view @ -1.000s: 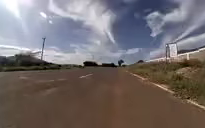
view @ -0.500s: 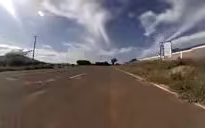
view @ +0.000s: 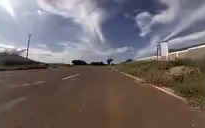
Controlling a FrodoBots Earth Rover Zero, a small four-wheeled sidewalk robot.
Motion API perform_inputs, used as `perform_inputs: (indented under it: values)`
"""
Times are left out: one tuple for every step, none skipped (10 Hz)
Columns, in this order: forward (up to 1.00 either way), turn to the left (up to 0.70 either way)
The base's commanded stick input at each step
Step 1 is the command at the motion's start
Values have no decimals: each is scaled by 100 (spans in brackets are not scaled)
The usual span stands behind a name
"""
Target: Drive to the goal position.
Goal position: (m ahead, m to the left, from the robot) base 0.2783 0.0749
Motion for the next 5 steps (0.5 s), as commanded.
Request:
perform_inputs:
  values:
    - [85, 0]
    - [85, 0]
    - [85, 0]
    - [85, 0]
    - [85, 0]
